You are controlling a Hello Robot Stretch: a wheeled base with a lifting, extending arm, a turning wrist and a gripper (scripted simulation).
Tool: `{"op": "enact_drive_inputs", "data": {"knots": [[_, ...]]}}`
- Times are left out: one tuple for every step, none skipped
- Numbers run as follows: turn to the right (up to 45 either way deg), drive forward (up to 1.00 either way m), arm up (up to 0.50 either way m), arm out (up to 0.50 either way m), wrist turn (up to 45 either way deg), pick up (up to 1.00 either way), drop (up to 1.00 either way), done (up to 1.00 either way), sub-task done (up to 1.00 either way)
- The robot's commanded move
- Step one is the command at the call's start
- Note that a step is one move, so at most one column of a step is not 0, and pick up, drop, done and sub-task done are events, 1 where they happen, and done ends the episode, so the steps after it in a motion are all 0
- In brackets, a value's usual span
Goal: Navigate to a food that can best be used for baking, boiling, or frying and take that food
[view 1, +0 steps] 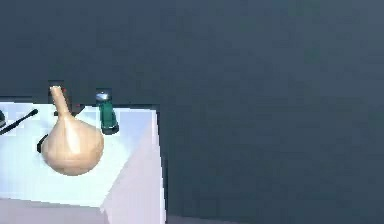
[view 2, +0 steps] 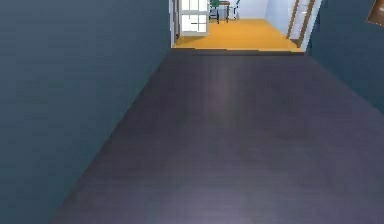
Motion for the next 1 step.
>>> {"op": "enact_drive_inputs", "data": {"knots": [[0.0, 0.70, 0.00, 0.00, 0.0, 0.00, 0.00, 0.00, 0.00]]}}
